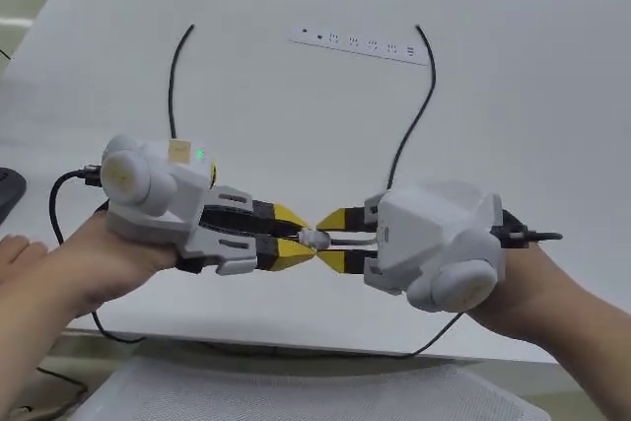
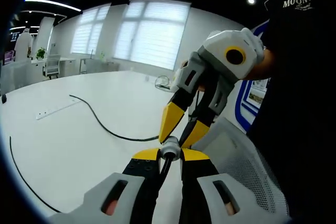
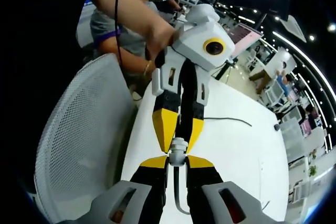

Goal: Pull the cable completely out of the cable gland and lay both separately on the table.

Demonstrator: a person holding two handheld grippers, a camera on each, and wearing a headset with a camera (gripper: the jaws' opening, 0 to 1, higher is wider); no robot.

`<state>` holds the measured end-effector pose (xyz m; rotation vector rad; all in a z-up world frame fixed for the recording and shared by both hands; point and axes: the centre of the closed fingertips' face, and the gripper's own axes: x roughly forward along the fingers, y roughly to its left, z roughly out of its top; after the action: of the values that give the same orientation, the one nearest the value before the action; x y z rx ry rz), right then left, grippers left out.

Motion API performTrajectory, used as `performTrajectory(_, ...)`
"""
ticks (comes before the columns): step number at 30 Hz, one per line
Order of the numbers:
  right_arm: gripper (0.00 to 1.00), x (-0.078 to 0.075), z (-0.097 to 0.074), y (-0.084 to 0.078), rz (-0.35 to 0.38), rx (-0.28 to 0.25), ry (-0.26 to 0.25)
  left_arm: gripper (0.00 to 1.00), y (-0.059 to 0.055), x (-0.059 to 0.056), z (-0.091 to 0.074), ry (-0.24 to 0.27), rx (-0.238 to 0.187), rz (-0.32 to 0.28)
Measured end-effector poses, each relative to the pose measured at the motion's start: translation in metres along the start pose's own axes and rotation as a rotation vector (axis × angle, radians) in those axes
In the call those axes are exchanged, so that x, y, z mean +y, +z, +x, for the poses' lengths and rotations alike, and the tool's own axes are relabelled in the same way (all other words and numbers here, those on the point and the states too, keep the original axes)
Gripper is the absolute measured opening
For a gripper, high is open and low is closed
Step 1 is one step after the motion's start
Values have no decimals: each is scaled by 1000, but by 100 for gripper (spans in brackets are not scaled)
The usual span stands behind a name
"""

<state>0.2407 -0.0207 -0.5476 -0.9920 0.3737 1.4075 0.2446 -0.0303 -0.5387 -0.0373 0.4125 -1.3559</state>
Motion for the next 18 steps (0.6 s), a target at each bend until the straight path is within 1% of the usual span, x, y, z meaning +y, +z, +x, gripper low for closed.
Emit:
performTrajectory(4, 8, -4, -2, 1, 34, -6, -14, 15, 3, 0, -1, 6, -3, 12)
performTrajectory(6, 8, -5, -3, 3, 80, -22, -14, 15, 4, 0, -2, 8, -2, 10)
performTrajectory(8, 8, -7, -4, 3, 99, -30, -24, 15, 5, 1, -3, 19, -3, 16)
performTrajectory(9, 9, -8, -5, 3, 143, -35, -32, 15, 6, 1, -3, 21, -5, 15)
performTrajectory(10, 12, -8, -5, 2, 162, -36, -32, 15, 6, 2, -4, 25, -7, 15)
performTrajectory(11, 14, -12, -7, 1, 224, -40, -59, 15, 8, 3, -5, 35, -13, 24)
performTrajectory(12, 15, -17, -10, 1, 239, -49, -90, 15, 10, 4, -7, 42, -20, 29)
performTrajectory(14, 17, -19, -15, -1, 366, -75, -114, 15, 15, 10, -10, 80, -39, 23)
performTrajectory(16, 19, -23, -20, -7, 478, -79, -146, 15, 17, 12, -13, 88, -51, 22)
performTrajectory(17, 19, -26, -22, -8, 478, -87, -169, 15, 18, 14, -14, 101, -58, 28)
performTrajectory(18, 18, -29, -25, -13, 474, -71, -206, 15, 19, 16, -14, 109, -60, 37)
